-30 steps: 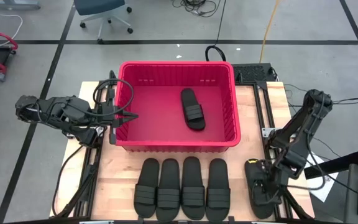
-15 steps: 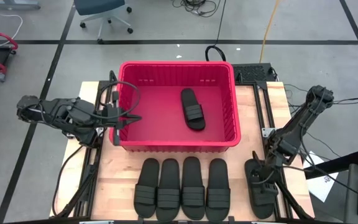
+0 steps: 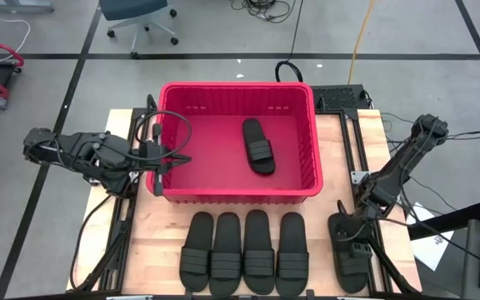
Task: Pick and place slides into bin
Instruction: Put the black slide into the red bin
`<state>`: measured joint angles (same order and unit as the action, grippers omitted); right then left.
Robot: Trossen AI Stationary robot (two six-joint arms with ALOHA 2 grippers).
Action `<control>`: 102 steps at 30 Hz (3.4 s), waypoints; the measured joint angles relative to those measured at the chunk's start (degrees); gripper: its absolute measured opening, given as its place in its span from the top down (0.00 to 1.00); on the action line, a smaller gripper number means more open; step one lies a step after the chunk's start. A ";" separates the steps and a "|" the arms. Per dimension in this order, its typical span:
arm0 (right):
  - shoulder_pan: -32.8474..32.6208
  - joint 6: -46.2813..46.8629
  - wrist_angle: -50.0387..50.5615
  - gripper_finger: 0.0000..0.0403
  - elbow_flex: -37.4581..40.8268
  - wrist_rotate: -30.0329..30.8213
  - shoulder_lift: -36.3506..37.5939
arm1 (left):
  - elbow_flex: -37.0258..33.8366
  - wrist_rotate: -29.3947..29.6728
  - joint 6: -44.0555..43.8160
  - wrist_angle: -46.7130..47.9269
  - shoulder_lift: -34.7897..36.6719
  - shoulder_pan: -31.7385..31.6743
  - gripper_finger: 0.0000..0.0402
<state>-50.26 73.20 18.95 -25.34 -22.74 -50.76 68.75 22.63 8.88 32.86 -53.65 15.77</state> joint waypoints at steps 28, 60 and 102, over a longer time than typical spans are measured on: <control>0.00 13.19 -16.68 0.99 7.10 -1.55 -1.65 | 0.00 -0.02 1.16 -0.01 0.02 -0.01 0.95; 2.72 8.84 35.29 1.00 -44.73 19.55 -1.14 | 0.00 -0.15 3.93 0.24 0.02 -0.02 0.95; 64.33 -62.42 22.06 1.00 -59.89 22.43 -18.14 | 0.00 -0.05 1.59 -0.07 0.03 0.00 0.95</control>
<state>14.07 10.78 41.02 -85.23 -0.31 -68.91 68.75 22.58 10.47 32.80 -53.61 15.77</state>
